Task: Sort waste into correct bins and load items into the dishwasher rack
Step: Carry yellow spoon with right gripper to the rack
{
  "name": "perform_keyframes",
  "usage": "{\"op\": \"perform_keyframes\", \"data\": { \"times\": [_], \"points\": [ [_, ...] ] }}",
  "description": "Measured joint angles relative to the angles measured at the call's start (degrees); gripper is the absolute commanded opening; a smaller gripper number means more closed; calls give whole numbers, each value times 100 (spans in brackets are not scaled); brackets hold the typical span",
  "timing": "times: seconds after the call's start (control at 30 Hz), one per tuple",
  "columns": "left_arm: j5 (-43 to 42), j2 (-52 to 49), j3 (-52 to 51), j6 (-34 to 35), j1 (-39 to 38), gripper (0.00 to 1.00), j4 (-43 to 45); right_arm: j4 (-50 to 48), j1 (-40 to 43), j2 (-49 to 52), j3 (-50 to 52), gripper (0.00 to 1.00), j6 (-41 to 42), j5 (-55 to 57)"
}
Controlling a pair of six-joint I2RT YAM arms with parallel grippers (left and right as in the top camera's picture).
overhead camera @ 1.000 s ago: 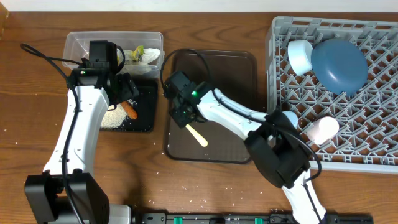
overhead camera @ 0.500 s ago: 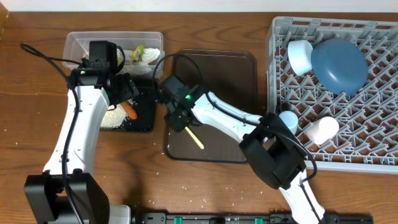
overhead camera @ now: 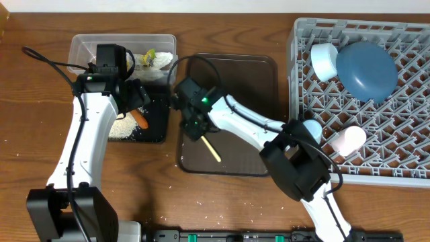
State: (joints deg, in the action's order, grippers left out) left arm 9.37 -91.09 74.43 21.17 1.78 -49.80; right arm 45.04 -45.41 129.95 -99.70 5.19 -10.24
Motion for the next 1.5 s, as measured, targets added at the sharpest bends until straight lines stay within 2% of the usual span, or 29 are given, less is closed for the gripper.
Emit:
{"op": "perform_keyframes", "data": {
  "times": [0.23, 0.47, 0.6, 0.73, 0.93, 0.97, 1.0, 1.07, 1.13, 1.17, 1.4, 1.5],
  "points": [
    [0, 0, 0, 0, 0, 98, -2, 938, 684, -343, -706, 1, -2, 299],
    [2, 0, 0, 2, 0, 98, -2, 1394, 1932, -1668, -1062, 1, -2, 1266],
    [2, 0, 0, 0, 0, 98, -2, 1685, 2688, -1860, -1095, 1, -48, 1593],
    [0, 0, 0, 0, 0, 98, -2, 1429, 3195, -1788, -885, 1, -304, 1716],
    [2, 0, 0, 2, 0, 98, -2, 457, 3683, -1781, -310, 1, -848, 1757],
    [2, 0, 0, 0, 0, 98, -2, 297, 3729, -1781, -208, 4, -914, 1757],
    [2, 0, 0, 2, 0, 98, -4, 175, 3742, -1781, -127, 14, -949, 1759],
    [0, 0, 0, 0, 0, 98, -4, -37, 3779, -1781, 37, 41, -1021, 1746],
    [2, 0, 0, 0, 0, 98, -4, -118, 3779, -1781, 140, 52, -1064, 1742],
    [2, 0, 0, 0, 0, 98, -4, -120, 3779, -1781, 173, 56, -1082, 1735],
    [0, 0, 0, 0, 0, 98, -4, -133, 3779, -1788, 195, 61, -1093, 1703],
    [2, 0, 0, 0, 0, 98, -4, 22, 3779, -1934, 205, 70, -997, 1510]
  ]
}}
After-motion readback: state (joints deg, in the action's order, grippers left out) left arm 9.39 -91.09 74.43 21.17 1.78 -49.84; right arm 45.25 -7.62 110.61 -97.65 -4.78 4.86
